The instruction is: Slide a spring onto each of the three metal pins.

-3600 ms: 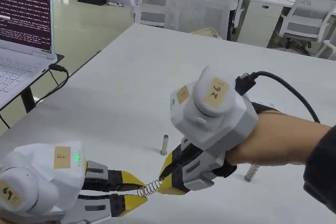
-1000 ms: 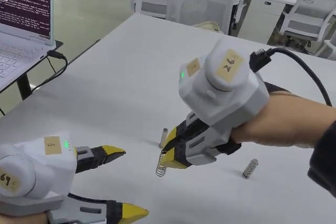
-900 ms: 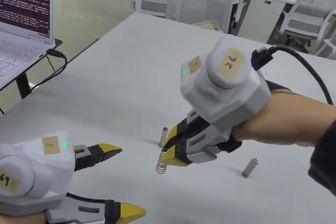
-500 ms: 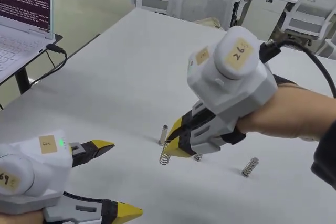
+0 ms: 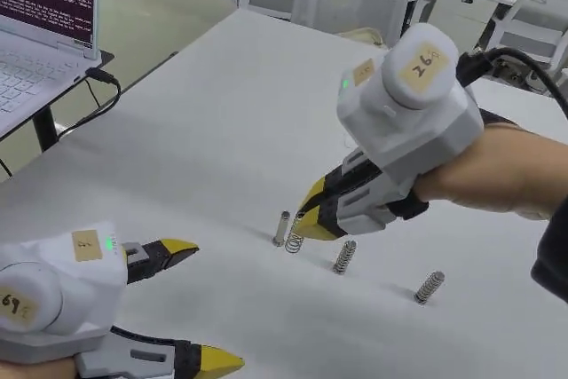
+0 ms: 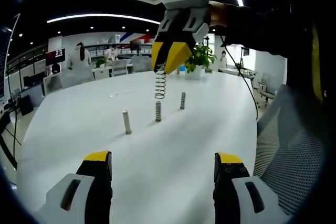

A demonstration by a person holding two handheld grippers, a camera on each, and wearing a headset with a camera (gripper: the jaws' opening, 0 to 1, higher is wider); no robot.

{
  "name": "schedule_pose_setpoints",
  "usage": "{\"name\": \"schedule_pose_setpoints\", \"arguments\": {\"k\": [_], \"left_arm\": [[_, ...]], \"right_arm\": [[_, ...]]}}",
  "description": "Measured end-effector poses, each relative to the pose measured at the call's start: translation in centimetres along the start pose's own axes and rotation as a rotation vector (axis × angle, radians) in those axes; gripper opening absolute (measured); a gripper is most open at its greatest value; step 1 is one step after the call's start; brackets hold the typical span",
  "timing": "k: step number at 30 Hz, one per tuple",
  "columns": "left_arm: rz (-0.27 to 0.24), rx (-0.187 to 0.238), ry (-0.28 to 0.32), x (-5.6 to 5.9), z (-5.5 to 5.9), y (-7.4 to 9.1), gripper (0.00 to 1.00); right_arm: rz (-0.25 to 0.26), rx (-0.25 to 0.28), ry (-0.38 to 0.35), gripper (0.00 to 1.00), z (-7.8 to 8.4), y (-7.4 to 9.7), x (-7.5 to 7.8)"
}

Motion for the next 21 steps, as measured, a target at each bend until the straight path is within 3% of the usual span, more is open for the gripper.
{"name": "schedule_pose_setpoints", "arguments": {"k": [21], "left_arm": [[-0.011,-0.007,0.020,0.0,0.5,0.2,0.74]], "right_arm": [[0.073,0.037,-0.082,0.08,-0.1,-1.2,5.7]]}}
Point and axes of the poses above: the centre of the closed fingertips' face, and the gripper's own axes: y roughly backward along the fingers, x roughly to its right, z roughly out of its underside, the point moved 4 cm from there along y, roughly backward along the fingers, and after that the axes turned 6 degrees about -z, right-handed, at the moved point
